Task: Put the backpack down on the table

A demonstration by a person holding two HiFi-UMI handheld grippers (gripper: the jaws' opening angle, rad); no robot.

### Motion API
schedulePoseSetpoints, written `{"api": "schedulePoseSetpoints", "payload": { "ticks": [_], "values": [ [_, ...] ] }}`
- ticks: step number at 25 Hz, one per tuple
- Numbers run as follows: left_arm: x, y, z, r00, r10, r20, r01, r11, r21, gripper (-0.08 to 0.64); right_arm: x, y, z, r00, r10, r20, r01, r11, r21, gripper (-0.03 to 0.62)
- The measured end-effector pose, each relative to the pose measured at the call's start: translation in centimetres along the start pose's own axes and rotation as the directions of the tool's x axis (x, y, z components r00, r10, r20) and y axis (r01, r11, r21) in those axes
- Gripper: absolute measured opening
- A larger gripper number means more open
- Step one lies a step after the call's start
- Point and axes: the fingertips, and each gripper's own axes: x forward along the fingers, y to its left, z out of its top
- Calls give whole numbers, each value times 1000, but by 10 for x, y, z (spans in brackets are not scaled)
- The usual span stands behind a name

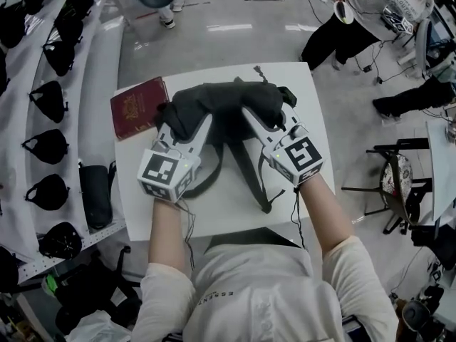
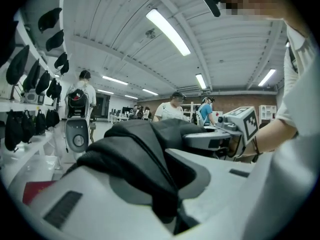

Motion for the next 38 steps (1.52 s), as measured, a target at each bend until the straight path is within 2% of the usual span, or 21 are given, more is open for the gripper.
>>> {"api": "schedulePoseSetpoints", "payload": {
  "ticks": [4,8,16,23,38],
  "values": [
    [-11,-16,-17,999,-13,-37,10,997,-74,74,-16,14,-13,1000,14,-16,-13,999,50,89],
    [-24,-39,-32,998,-14,-58,8,995,-96,74,-38,28,-27,1000,19,-19,-17,995,101,89],
    [-64,-76,-70,996,4,-88,-21,982,-189,78,-76,73,-53,998,44,-48,-37,989,142,95],
    [-91,-105,-102,994,3,-106,-25,978,-207,83,-104,103,-78,996,50,-81,-34,982,184,104],
    [-116,-146,-165,992,-2,-125,-20,985,-173,92,-142,143,-138,992,45,-122,-11,964,264,115]
  ]
}}
